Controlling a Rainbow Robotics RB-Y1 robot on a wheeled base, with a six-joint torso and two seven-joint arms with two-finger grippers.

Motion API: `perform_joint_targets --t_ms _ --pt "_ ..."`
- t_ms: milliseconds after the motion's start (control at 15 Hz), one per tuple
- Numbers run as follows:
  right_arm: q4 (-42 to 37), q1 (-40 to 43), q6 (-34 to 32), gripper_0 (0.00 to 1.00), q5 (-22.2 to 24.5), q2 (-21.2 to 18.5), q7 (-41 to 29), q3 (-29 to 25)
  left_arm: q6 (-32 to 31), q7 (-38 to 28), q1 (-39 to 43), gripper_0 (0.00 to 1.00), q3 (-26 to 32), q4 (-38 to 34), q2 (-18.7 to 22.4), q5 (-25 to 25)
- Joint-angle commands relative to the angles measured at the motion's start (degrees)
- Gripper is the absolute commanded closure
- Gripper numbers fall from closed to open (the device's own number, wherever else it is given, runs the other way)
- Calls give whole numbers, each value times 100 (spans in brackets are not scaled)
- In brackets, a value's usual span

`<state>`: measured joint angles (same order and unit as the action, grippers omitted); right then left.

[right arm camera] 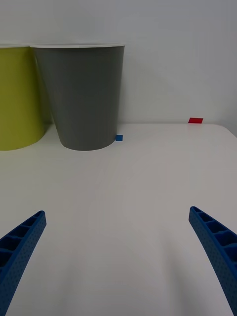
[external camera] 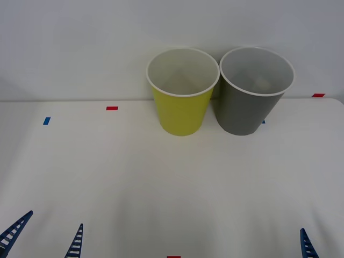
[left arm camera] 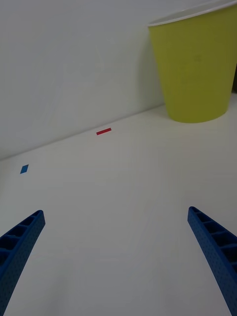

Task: Put cans in the gray bin and PET bottles in the light green bin.

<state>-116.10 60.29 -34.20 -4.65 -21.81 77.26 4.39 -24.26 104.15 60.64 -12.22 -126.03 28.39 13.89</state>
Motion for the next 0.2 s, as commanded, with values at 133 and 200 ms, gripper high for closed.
perform_joint_targets --t_ms 133,200 --pt "0 0 1 0 -1 1 -1 0 0 0 0 0 0 0 0 0" --pt "0 0 1 0 -1 1 -1 0 0 0 0 0 0 0 0 0"
